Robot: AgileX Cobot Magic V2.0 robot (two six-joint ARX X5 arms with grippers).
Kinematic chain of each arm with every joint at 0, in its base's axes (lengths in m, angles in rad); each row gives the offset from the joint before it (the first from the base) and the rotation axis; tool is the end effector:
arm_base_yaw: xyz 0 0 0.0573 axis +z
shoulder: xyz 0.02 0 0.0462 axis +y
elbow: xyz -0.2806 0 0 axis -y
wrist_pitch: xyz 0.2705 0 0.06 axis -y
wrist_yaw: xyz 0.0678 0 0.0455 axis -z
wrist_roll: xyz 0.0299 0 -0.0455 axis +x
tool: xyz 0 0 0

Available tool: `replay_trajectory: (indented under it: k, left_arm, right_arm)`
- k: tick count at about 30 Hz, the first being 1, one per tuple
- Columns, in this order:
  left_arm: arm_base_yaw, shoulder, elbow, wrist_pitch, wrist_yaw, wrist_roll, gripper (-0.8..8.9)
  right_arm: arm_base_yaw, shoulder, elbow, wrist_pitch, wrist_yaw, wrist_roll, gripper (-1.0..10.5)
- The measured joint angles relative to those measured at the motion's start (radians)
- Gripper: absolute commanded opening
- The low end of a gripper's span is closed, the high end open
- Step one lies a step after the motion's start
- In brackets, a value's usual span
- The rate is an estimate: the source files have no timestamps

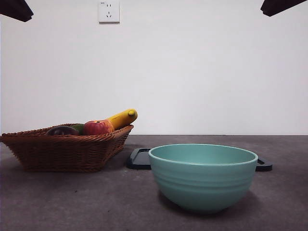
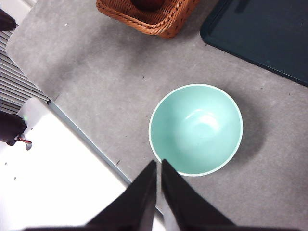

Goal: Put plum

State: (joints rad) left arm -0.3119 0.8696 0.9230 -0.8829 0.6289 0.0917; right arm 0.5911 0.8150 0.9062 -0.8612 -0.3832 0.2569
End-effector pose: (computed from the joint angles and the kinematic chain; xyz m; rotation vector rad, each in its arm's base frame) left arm 0.1545 -0.0683 0.3244 -0.0557 0.8065 -0.9219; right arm 0.1267 0.0985 0.3256 0.1412 0.9081 0.8151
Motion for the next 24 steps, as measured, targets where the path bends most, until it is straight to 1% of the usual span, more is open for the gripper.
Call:
replay_trajectory:
  k: [8,11,14,19,24]
  left_arm:
    - [0.0,0.0,0.0,0.003,0.0,0.0,0.08]
    - [0.005,-0.008,0.0,0.056,-0.007,0.007,0.08]
    - [0.043,-0.059,0.0,0.179,-0.066,0.029,0.08]
    - [0.148,-0.195,-0.017,0.46,-0.209,0.043,0.08]
    - [0.251,-0.347,-0.144,0.701,-0.369,0.065,0.08]
  right_arm:
    - [0.0,0.0,0.0,0.0,0.0,-0.006,0.1]
    - [0.0,0.0,0.0,0.0,0.0,-0.006,0.1]
    - [0.0,0.0,0.0,0.0,0.0,-0.006,0.1]
    - [0.0,0.0,0.0,0.0,0.0,-0.006,0.1]
    - [0.0,0.0,0.0,0.0,0.0,-0.006,0.1]
